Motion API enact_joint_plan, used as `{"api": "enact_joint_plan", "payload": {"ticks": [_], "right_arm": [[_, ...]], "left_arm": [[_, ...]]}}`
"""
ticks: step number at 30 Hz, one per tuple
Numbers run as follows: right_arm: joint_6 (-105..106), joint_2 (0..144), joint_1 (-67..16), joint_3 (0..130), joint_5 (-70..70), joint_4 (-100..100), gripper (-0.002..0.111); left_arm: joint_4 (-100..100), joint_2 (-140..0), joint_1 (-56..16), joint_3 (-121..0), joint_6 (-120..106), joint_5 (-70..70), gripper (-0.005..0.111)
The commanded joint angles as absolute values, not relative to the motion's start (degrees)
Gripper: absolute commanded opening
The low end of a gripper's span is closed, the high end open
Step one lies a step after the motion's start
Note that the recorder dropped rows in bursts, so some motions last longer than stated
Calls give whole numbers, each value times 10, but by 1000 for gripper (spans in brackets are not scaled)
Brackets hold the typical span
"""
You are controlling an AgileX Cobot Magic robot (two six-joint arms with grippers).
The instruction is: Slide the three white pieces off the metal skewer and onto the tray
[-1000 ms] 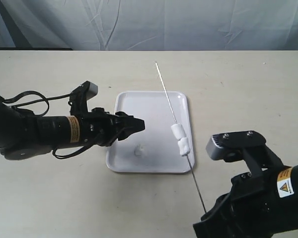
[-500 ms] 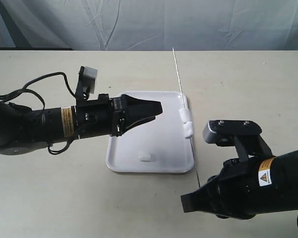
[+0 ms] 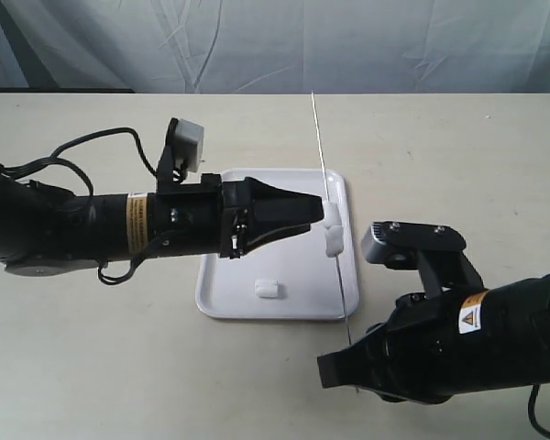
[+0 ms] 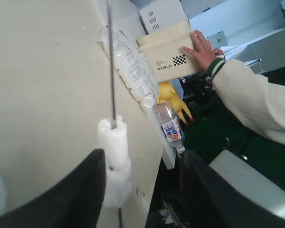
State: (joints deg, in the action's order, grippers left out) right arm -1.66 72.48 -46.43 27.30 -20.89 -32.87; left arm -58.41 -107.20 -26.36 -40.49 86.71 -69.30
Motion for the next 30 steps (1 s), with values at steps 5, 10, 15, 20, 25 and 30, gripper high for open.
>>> {"api": "enact_joint_plan", "payload": {"ticks": [5,10,15,20,25,30], "right_arm": [[99,726,-465,272,-209,-427,-1],[106,726,-465,272,-214,-427,-1],[124,726,-465,272,-224,-436,-1],[191,726,-465,272,-227,-500,-1],[198,726,-465,272,-227,-507,-1],[199,726,-465,272,-237,-506,-1]], "left_arm": [[-583,-1067,-271,-417,880,-700,47],[-588,-1067,-271,-417,880,-700,47],[-584,-1067,-271,-417,880,-700,47],[-585,-1067,-271,-417,880,-700,47],[-585,-1067,-271,-417,880,-700,35],[-585,-1067,-271,-417,880,-700,19]]}}
